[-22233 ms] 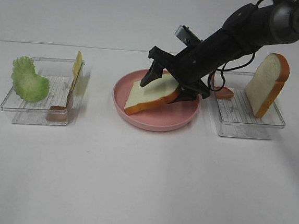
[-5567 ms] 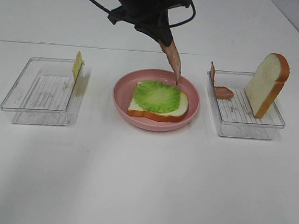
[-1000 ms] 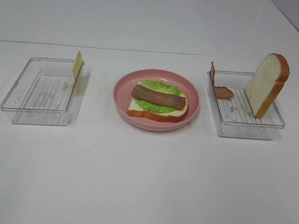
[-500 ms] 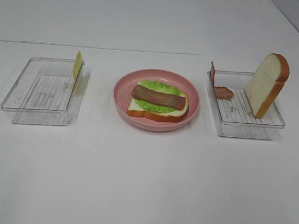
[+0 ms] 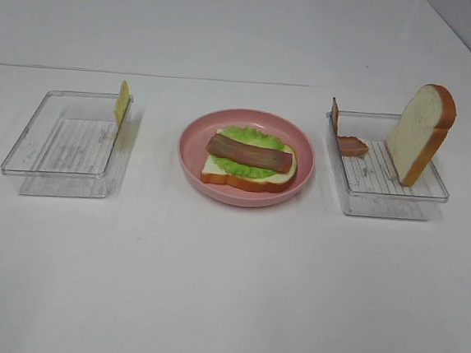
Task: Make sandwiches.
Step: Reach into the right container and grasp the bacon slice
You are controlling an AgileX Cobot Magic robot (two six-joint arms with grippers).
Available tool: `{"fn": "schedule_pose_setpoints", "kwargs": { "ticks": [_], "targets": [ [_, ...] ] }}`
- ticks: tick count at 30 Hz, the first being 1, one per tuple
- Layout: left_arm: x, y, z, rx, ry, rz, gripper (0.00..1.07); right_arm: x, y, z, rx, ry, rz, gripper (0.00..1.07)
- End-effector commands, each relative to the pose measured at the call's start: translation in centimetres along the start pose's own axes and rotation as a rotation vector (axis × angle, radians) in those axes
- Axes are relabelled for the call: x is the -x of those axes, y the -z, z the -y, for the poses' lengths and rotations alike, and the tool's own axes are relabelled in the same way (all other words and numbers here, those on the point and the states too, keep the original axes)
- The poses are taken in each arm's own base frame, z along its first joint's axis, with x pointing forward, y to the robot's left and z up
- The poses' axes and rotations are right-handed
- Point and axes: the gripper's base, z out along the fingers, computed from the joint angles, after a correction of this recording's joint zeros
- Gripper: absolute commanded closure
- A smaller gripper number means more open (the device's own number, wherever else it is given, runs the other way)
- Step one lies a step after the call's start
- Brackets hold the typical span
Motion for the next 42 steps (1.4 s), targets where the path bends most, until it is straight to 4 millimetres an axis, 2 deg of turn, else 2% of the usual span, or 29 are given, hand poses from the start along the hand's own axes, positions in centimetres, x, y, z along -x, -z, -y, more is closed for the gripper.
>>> {"fn": "schedule_pose_setpoints", "kwargs": {
  "ticks": [1, 16, 20, 21, 22, 23, 24, 25, 26, 27, 28, 29, 30, 31, 32, 33, 34, 35, 36, 37, 38, 39, 40, 42],
  "targets": [
    [-0.2, 0.3, 0.1, 0.001, 0.006, 0.025, 0.04, 0.0, 0.2, 0.0, 0.000, -0.004, 0.026, 0.31],
    [-0.2, 0.3, 0.1, 0.000, 0.007, 0.025, 0.04, 0.1, 0.2, -0.2, 0.020, -0.023, 0.029, 0.31],
    [-0.2, 0.3, 0.1, 0.000, 0.007, 0.025, 0.04, 1.1, -0.5, -0.3, 0.021, 0.005, -0.029, 0.31],
    [-0.2, 0.3, 0.1, 0.000, 0.007, 0.025, 0.04, 2.4, -1.1, -0.5, 0.034, 0.009, -0.080, 0.31],
    [-0.2, 0.3, 0.1, 0.000, 0.007, 0.025, 0.04, 2.4, -1.1, -0.5, 0.034, 0.009, -0.080, 0.31],
    [-0.2, 0.3, 0.1, 0.000, 0.007, 0.025, 0.04, 4.4, -2.1, -0.8, 0.059, -0.003, -0.160, 0.31],
    [-0.2, 0.3, 0.1, 0.000, 0.007, 0.025, 0.04, 4.4, -2.1, -0.8, 0.059, -0.003, -0.160, 0.31],
    [-0.2, 0.3, 0.1, -0.001, 0.007, 0.025, 0.04, 5.3, -2.5, -0.9, 0.070, -0.011, -0.194, 0.31],
    [-0.2, 0.3, 0.1, -0.002, 0.008, 0.025, 0.04, 7.9, -3.8, -1.3, 0.102, -0.017, -0.275, 0.31],
    [-0.2, 0.3, 0.1, -0.002, 0.008, 0.025, 0.04, 7.9, -3.8, -1.3, 0.102, -0.017, -0.275, 0.31],
    [-0.2, 0.3, 0.1, -0.003, 0.008, 0.025, 0.04, 9.3, -4.6, -1.5, 0.118, -0.011, -0.312, 0.31],
    [-0.2, 0.3, 0.1, -0.003, 0.008, 0.025, 0.04, 11.6, -6.1, -1.8, 0.137, -0.004, -0.375, 0.31],
    [-0.2, 0.3, 0.1, -0.003, 0.008, 0.025, 0.04, 11.6, -6.1, -1.8, 0.137, -0.004, -0.375, 0.31],
    [-0.2, 0.3, 0.1, -0.003, 0.008, 0.025, 0.04, 12.9, -7.0, -1.8, 0.140, -0.010, -0.404, 0.31],
    [-0.2, 0.3, 0.1, -0.003, 0.008, 0.025, 0.04, 15.1, -8.7, -1.9, 0.140, -0.016, -0.451, 0.31],
    [-0.2, 0.3, 0.1, -0.003, 0.008, 0.025, 0.04, 15.1, -8.7, -1.9, 0.140, -0.016, -0.451, 0.31],
    [-0.2, 0.3, 0.1, -0.003, 0.008, 0.025, 0.04, 17.4, -10.3, -1.9, 0.138, -0.013, -0.483, 0.31],
    [-0.2, 0.3, 0.1, -0.003, 0.008, 0.025, 0.04, 18.5, -11.3, -1.9, 0.135, -0.010, -0.502, 0.31],
    [-0.2, 0.3, 0.1, -0.003, 0.008, 0.025, 0.04, 18.5, -11.3, -1.9, 0.135, -0.010, -0.502, 0.31],
    [-0.2, 0.3, 0.1, -0.003, 0.008, 0.025, 0.04, 20.4, -13.3, -1.8, 0.125, -0.002, -0.546, 0.31],
    [-0.2, 0.3, 0.1, -0.003, 0.008, 0.025, 0.04, 21.2, -14.0, -1.8, 0.123, 0.001, -0.556, 0.31],
    [-0.2, 0.3, 0.1, -0.003, 0.008, 0.025, 0.04, 21.2, -14.0, -1.8, 0.123, 0.001, -0.556, 0.31],
    [-0.2, 0.3, 0.1, -0.003, 0.008, 0.025, 0.04, 23.1, -15.7, -1.7, 0.113, 0.012, -0.558, 0.31],
    [-0.2, 0.3, 0.1, -0.003, 0.008, 0.025, 0.04, 23.8, -16.4, -1.8, 0.114, 0.013, -0.554, 0.31]
  ]
}}
